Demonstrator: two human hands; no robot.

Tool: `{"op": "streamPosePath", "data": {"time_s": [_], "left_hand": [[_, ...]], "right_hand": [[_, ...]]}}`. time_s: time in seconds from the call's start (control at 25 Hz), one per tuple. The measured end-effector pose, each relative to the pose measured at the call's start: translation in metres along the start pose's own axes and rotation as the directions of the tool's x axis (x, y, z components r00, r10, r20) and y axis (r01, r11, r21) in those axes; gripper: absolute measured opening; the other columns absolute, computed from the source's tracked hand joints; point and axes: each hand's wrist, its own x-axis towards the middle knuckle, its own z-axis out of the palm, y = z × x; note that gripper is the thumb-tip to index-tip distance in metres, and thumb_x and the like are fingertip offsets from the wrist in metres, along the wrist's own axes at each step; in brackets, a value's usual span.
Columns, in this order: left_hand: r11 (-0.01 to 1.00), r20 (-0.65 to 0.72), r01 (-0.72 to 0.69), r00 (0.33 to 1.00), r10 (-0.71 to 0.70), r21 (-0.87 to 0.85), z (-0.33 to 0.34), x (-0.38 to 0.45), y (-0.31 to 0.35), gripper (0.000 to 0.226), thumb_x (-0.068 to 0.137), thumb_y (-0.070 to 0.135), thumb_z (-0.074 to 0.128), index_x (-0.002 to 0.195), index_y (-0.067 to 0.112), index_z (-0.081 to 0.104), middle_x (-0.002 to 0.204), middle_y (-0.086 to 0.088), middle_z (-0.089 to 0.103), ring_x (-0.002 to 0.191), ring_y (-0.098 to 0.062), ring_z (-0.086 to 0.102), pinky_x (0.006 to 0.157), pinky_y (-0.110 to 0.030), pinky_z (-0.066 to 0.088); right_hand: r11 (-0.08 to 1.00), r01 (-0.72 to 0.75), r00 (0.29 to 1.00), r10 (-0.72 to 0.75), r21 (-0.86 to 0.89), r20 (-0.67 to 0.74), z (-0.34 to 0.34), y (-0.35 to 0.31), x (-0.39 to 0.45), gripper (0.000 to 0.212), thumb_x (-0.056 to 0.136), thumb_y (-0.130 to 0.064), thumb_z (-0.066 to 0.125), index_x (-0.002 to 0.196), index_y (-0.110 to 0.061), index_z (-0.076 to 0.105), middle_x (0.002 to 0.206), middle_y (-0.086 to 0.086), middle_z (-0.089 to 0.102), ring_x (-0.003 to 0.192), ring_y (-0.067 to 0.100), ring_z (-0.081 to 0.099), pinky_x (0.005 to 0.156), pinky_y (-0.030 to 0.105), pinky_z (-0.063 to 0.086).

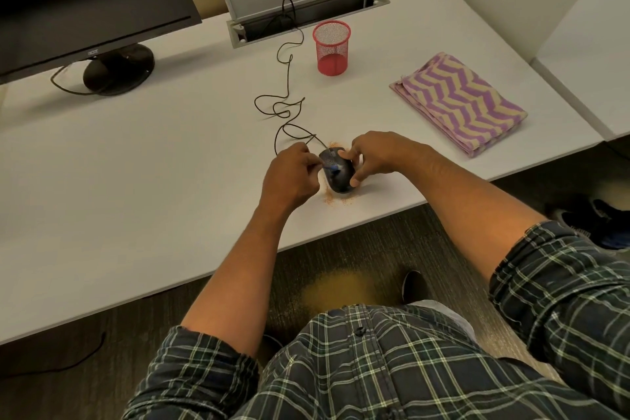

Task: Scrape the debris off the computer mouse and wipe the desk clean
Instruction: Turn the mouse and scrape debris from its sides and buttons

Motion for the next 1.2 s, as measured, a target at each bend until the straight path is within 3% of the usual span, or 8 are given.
{"op": "streamPosePath", "data": {"time_s": [0.16, 0.36, 0.52, 0.8, 1.0, 1.2], "left_hand": [[0.987, 0.105, 0.085, 0.989, -0.100, 0.137, -0.012, 0.001, -0.010, 0.016, 0.087, 0.019, 0.069, 0.097, 0.013, 0.078, 0.091, 0.002, 0.063, 0.080, -0.018, 0.059, 0.071, -0.034, 0.055], [0.999, -0.087, 0.033, 0.996, -0.034, -0.017, -0.014, 0.002, -0.011, 0.016, 0.092, 0.019, 0.067, 0.102, 0.014, 0.078, 0.087, 0.006, 0.057, 0.078, -0.015, 0.056, 0.067, -0.033, 0.051], [0.997, -0.049, 0.014, 0.999, -0.017, -0.075, -0.001, 0.003, -0.004, 0.019, 0.093, 0.020, 0.068, 0.109, 0.016, 0.078, 0.090, 0.004, 0.058, 0.078, -0.013, 0.055, 0.067, -0.031, 0.050], [0.984, 0.054, 0.053, 0.997, -0.063, 0.171, -0.005, 0.001, -0.011, 0.019, 0.089, 0.015, 0.070, 0.106, 0.012, 0.076, 0.095, -0.001, 0.061, 0.081, -0.020, 0.058, 0.067, -0.028, 0.042], [0.994, -0.136, 0.092, 0.986, -0.099, -0.054, -0.007, 0.002, -0.012, 0.017, 0.094, 0.017, 0.065, 0.106, 0.012, 0.077, 0.090, 0.003, 0.057, 0.077, -0.013, 0.053, 0.066, -0.025, 0.040], [0.997, -0.022, 0.038, 0.999, -0.039, -0.072, 0.004, 0.002, -0.004, 0.019, 0.095, 0.019, 0.066, 0.110, 0.015, 0.077, 0.090, 0.006, 0.053, 0.078, -0.013, 0.052, 0.065, -0.027, 0.045]], "right_hand": [[1.000, 0.008, 1.000, -0.008, 0.004, 0.011, -0.001, 0.001, -0.001, 0.077, 0.075, -0.053, 0.080, 0.141, -0.025, 0.054, 0.118, -0.001, 0.063, 0.106, 0.020, 0.057, 0.083, 0.033, 0.044], [1.000, 0.000, 1.000, 0.000, 0.005, 0.007, -0.002, 0.001, 0.001, 0.075, 0.072, -0.053, 0.081, 0.137, -0.024, 0.058, 0.118, -0.001, 0.061, 0.103, 0.018, 0.056, 0.081, 0.032, 0.043], [1.000, -0.009, 1.000, 0.009, 0.030, -0.006, -0.002, 0.001, 0.002, 0.075, 0.070, -0.052, 0.083, 0.135, -0.024, 0.060, 0.116, -0.003, 0.060, 0.098, 0.016, 0.053, 0.077, 0.030, 0.039], [0.998, -0.006, 1.000, 0.005, 0.056, 0.009, 0.000, 0.004, 0.003, 0.078, 0.071, -0.052, 0.083, 0.140, -0.026, 0.056, 0.114, -0.002, 0.062, 0.101, 0.017, 0.055, 0.080, 0.032, 0.042], [0.999, 0.000, 1.000, 0.000, 0.049, 0.016, 0.000, 0.003, 0.003, 0.075, 0.072, -0.052, 0.082, 0.138, -0.025, 0.058, 0.112, -0.001, 0.064, 0.100, 0.018, 0.057, 0.079, 0.031, 0.043], [0.999, -0.002, 1.000, 0.002, 0.055, 0.005, 0.000, 0.003, 0.002, 0.072, 0.073, -0.050, 0.082, 0.136, -0.023, 0.059, 0.112, -0.001, 0.064, 0.100, 0.018, 0.058, 0.075, 0.029, 0.040]]}}
